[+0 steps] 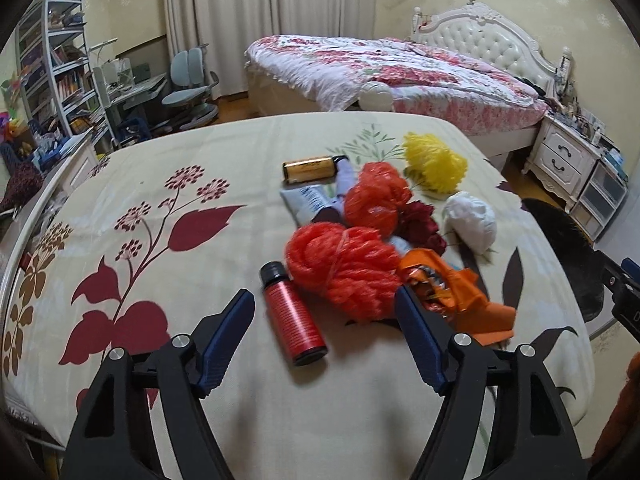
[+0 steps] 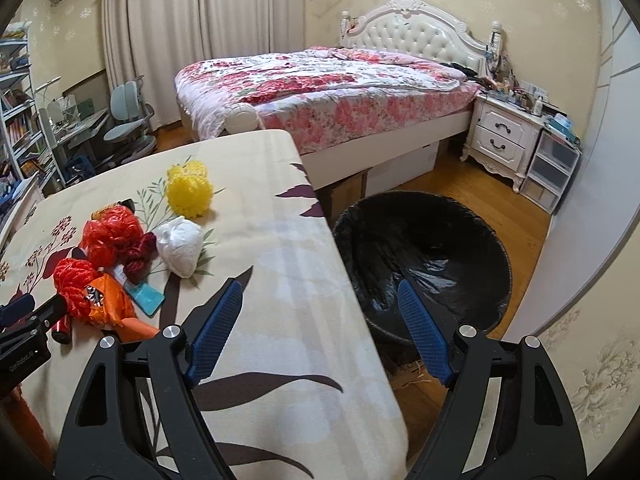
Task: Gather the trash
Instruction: 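Move both tools from the trash bin toward the items on the table, then grasp the red spray can with the left tool while the right tool grasps the orange wrapper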
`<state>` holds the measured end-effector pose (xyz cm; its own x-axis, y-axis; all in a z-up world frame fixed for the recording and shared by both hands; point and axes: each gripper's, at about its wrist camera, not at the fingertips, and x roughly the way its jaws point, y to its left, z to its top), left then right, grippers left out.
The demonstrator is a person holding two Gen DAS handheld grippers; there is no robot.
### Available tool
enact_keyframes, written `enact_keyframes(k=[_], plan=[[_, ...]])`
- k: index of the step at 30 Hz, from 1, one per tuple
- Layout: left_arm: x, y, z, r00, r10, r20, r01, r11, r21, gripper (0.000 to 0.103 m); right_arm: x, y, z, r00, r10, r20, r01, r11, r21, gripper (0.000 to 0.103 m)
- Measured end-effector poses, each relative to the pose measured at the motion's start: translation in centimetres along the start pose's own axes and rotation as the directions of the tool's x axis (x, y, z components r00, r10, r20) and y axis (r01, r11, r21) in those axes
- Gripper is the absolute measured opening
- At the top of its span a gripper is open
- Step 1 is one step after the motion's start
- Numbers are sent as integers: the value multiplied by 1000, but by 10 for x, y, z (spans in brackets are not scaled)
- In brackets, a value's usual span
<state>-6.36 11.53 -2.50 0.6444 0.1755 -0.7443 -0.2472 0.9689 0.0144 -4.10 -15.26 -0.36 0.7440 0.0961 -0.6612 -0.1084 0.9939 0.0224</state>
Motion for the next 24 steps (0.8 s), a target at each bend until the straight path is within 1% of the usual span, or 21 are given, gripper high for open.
enact_keyframes(k=[3, 5, 10, 17, 24], plan=[[7, 11, -3, 999, 18, -30, -19, 1000, -21, 67, 3, 16, 0, 999, 29, -13, -29, 999, -30, 78], [12, 15, -4, 999, 24, -41, -25, 999, -27, 67, 3, 25, -1, 999, 46, -20, -47, 998, -44, 78], [22, 19, -4, 997, -2, -78, -2, 999, -43, 58, 6, 39, -1, 997, 71, -33, -73, 995, -68, 78], [11, 28, -9, 998, -29, -62, 25, 997, -68, 58, 2, 45, -1, 996, 80, -30, -82, 994, -79, 78], [26, 28, -14, 995, -24, -96, 17, 997, -73, 58, 6, 43, -6, 996, 76, -40, -78, 994, -72, 78]])
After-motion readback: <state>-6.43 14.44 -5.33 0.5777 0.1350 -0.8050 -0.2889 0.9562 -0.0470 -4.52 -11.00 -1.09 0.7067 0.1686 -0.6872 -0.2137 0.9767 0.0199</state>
